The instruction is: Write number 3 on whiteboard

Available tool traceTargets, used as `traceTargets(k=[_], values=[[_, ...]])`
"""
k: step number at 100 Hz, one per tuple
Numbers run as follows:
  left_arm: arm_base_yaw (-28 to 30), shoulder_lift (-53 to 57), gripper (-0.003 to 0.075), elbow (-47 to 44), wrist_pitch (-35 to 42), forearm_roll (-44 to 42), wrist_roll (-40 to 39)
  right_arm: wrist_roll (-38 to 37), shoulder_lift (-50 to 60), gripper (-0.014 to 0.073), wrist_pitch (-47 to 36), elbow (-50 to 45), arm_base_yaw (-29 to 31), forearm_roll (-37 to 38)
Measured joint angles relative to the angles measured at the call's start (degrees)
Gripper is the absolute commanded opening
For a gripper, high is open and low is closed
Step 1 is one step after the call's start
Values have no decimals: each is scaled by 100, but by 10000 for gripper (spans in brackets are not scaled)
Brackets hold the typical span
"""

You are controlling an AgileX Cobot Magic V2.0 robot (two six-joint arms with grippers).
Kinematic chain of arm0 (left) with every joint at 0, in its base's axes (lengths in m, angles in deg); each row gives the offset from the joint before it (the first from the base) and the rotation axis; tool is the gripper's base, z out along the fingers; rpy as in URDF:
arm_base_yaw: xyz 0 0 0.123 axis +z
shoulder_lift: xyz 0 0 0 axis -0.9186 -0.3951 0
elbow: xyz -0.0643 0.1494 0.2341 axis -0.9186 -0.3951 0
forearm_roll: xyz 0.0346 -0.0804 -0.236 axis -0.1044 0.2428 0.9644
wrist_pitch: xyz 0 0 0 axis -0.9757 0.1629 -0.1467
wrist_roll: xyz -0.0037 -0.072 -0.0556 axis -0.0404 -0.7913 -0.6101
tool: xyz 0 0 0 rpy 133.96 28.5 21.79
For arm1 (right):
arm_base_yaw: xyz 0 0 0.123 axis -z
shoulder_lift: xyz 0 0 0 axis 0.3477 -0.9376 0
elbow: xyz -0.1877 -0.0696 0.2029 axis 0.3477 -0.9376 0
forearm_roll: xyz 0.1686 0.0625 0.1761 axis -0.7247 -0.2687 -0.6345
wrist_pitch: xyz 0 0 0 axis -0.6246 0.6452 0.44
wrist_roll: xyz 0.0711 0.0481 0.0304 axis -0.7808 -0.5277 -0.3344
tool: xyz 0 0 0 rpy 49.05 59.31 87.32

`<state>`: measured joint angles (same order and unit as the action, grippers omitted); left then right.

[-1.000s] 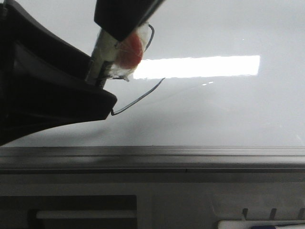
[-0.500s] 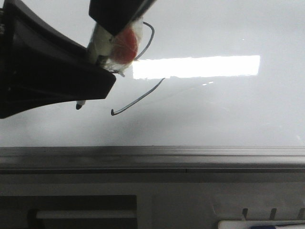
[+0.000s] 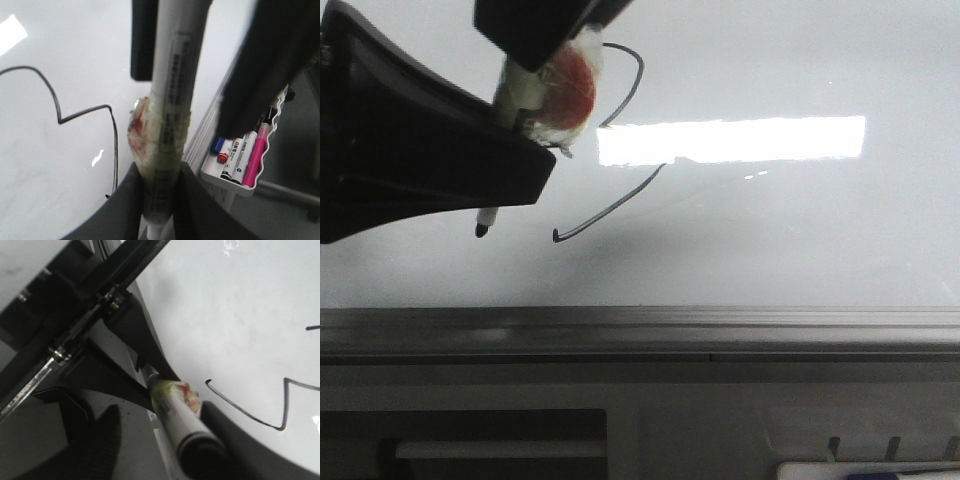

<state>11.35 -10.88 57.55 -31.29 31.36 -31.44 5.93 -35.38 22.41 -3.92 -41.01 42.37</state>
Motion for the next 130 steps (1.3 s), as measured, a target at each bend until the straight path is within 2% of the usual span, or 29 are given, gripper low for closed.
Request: traceTargets(k=[14,22,31,45,62,97,107,120,130], values=[[72,-3,-21,0,0,893,-12,-725,9,504,-188,0,-9,958],[255,-71,-21,0,0,1707,-22,-1210,27,473,-210,0,-9,1440],[570,-209,-21,0,0,2653,-22,-1453,37,452,-210,0,-9,1623],[1042,-479,-21,0,0,3630,-33,-1524,37,450,-180,0,-9,1662],[1281,-599,-21,34,-159,3856,-66,-1537,37,450,-175,0,-9,1662],[1314,-611,-11,62,-235,3878,-66,-1546,37,450,-167,0,-9,1573],[1314,-611,76,62,-235,3878,-66,-1546,37,450,-167,0,-9,1525],[1314,-612,278,62,-235,3887,-66,-1546,37,450,-167,0,-9,1503],[1314,-612,349,62,-235,3887,-76,-1550,37,450,-167,0,-9,1501]])
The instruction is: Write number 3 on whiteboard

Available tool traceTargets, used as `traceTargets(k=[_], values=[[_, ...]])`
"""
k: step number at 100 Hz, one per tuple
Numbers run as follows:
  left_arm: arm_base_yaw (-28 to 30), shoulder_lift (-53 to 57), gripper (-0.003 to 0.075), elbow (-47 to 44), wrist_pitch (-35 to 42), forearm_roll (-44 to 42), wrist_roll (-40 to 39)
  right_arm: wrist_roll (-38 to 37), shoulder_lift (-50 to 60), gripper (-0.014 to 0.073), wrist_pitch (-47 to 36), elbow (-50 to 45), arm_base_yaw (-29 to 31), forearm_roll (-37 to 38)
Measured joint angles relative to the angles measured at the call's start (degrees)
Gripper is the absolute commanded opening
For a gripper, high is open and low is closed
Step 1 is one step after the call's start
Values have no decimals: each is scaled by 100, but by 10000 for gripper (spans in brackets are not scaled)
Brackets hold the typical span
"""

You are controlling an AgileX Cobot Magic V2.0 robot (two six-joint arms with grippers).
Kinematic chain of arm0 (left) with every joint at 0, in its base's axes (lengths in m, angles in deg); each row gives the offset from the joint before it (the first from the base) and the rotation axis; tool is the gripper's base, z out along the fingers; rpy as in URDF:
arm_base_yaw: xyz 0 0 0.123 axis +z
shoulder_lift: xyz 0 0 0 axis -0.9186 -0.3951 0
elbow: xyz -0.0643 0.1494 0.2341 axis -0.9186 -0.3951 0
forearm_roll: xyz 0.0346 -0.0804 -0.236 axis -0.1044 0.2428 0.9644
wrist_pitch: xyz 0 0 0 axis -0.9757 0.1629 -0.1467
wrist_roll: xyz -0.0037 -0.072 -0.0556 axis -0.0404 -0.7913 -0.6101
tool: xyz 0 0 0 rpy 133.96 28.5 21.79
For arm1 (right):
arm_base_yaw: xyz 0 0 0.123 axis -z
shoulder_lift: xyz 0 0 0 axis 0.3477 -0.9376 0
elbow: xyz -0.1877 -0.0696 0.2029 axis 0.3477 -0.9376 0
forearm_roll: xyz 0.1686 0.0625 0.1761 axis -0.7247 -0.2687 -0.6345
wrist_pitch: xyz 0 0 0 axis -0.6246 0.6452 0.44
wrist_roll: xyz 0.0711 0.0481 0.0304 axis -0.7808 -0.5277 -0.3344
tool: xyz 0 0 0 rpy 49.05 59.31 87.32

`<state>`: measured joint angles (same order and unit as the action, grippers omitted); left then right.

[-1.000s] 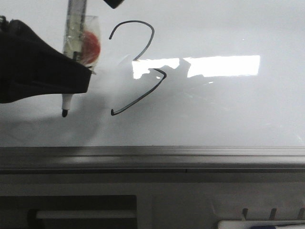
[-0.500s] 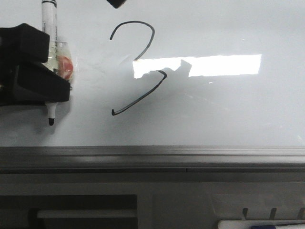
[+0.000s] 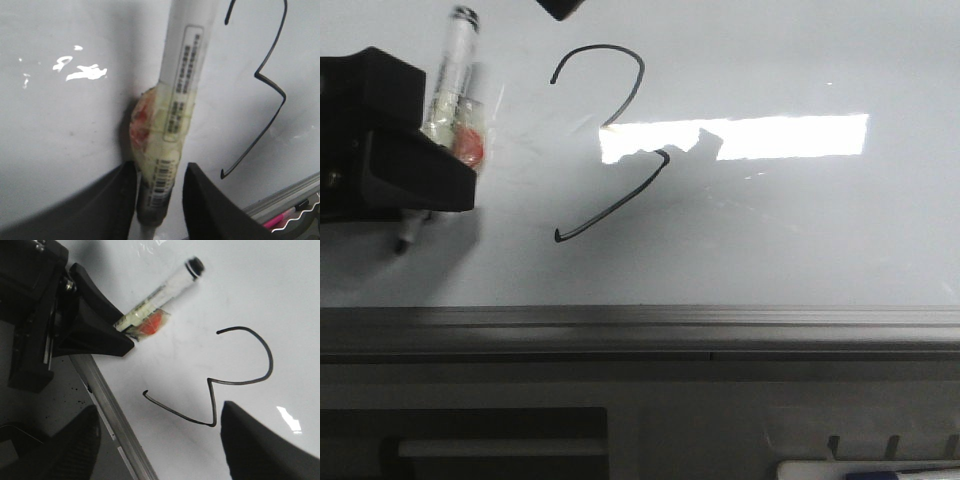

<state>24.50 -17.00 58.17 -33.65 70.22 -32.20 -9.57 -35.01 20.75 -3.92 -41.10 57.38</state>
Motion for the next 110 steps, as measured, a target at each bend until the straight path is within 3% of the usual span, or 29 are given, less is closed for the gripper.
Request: traceTargets(k=[40,45,54,63,76,91,110], values=[[13,267,358,3,0,0,0,0,14,425,50,0,0,-21],[37,393,357,-9,-14,-23,0,0,58,362,61,0,0,-21],[78,748,342,-44,-84,-153,10,0,196,157,85,0,0,-21],[78,1213,217,-44,-209,-351,21,0,398,-71,98,0,0,-21],[78,1926,-20,-46,-378,-823,42,0,839,-61,-9,-170,0,-21],[78,2704,-20,-56,-464,-1198,46,0,1482,-61,-502,-843,0,-21],[78,3483,-20,-135,-604,-1686,46,-39,2644,-60,-1859,-2176,0,-21]])
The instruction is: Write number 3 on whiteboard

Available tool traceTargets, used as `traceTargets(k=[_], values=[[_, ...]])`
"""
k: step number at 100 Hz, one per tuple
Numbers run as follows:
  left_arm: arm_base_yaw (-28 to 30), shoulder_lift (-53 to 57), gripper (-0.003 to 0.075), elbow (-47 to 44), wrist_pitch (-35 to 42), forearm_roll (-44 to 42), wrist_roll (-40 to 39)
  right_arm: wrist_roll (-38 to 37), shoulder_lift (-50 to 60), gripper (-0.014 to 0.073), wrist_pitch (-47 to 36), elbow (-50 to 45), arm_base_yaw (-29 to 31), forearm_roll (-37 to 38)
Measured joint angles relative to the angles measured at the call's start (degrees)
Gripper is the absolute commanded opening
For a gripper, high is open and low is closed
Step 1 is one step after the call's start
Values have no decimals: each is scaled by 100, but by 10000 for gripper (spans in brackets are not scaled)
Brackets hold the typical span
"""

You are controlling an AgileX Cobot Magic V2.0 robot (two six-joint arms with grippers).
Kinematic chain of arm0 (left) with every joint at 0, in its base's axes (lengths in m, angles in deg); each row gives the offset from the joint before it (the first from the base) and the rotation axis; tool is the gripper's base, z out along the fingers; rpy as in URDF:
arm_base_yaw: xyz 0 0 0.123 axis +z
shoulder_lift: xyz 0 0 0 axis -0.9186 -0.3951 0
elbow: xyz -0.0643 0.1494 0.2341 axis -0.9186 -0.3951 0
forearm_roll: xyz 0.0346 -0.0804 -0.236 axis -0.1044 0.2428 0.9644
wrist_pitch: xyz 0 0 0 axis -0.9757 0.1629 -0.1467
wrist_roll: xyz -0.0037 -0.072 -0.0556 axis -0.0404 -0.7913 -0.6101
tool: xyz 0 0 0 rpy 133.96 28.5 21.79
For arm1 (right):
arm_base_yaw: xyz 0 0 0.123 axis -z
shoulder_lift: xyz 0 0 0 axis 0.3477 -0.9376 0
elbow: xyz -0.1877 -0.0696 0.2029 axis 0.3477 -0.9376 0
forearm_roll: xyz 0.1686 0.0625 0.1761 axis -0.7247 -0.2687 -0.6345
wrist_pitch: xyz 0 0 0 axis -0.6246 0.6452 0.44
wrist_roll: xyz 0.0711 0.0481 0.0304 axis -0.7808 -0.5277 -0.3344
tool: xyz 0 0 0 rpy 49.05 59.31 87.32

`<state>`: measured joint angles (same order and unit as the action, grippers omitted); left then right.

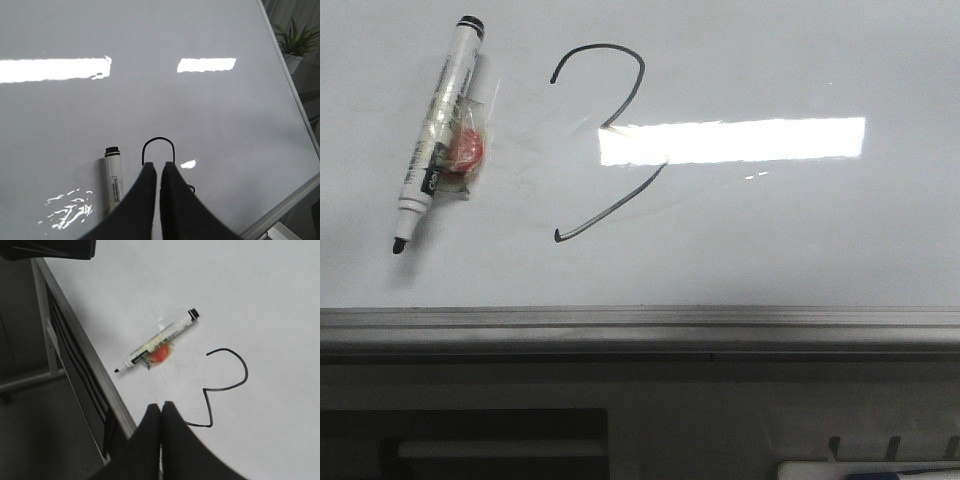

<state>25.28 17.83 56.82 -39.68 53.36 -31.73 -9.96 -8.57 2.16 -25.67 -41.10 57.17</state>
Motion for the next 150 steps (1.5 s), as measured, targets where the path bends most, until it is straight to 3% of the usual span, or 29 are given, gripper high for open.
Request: traceTargets(k=[19,53,150], values=[[0,664,-20,-531,-62,-230,9,-35,1241,-59,-967,-1342,0,37],[0,1292,-20,-1260,106,-774,9,-69,2976,-61,-1067,-2885,0,50],[27,1292,-20,-1470,185,-786,9,-69,3280,-61,-1019,-3018,0,60]])
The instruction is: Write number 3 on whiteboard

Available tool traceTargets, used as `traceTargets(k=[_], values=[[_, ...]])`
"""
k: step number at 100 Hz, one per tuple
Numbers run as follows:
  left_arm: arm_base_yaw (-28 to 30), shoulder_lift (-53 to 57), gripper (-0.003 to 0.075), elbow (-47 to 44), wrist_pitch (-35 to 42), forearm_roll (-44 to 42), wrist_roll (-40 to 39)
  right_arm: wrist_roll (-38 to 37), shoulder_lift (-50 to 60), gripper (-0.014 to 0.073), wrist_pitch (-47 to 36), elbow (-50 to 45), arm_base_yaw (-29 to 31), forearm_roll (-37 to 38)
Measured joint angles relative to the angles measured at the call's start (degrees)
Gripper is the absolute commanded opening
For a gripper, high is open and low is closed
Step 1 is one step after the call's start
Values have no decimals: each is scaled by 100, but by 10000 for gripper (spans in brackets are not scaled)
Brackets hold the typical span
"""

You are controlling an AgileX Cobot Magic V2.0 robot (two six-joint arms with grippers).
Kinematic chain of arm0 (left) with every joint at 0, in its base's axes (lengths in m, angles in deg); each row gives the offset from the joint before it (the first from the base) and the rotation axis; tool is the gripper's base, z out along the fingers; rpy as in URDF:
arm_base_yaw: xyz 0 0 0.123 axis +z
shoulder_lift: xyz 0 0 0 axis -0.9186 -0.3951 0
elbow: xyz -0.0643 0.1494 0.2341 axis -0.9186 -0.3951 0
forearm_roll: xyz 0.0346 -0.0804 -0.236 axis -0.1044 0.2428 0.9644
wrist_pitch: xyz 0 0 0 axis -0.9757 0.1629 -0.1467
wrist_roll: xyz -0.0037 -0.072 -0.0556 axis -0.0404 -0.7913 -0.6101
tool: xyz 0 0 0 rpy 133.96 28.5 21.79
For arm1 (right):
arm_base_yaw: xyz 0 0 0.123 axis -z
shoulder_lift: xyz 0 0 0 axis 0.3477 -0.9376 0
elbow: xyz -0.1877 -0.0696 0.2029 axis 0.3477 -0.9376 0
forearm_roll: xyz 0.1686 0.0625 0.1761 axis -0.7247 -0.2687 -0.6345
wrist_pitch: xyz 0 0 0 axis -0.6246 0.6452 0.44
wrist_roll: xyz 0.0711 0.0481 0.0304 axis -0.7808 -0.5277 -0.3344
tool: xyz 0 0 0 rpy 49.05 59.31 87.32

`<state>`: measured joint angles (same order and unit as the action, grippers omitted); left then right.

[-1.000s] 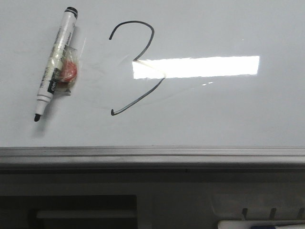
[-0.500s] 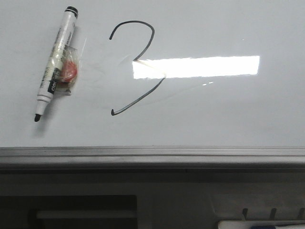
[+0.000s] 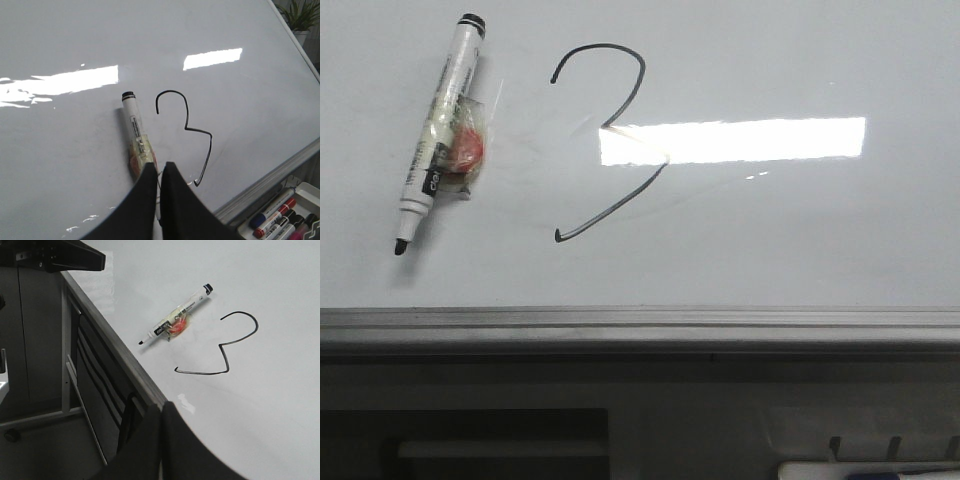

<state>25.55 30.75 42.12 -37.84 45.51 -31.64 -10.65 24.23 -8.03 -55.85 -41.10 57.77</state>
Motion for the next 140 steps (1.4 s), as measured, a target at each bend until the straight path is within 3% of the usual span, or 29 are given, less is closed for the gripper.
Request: traceTargets(k=[23,48,77,103,140], values=[[717,140,-20,-203,-124,-307,0,-10,0,-61,2,0,0,0],[2057,837,-20,-599,-124,-574,0,-10,0,-61,2,0,0,0],[3521,1679,-20,-991,-655,-690,-413,-10,0,-61,12,0,0,0],[3866,1693,-21,-991,-1953,-896,-445,-10,0,-61,14,0,0,0],[3866,1693,-20,-991,-2012,-900,-445,-10,0,-61,14,0,0,0]])
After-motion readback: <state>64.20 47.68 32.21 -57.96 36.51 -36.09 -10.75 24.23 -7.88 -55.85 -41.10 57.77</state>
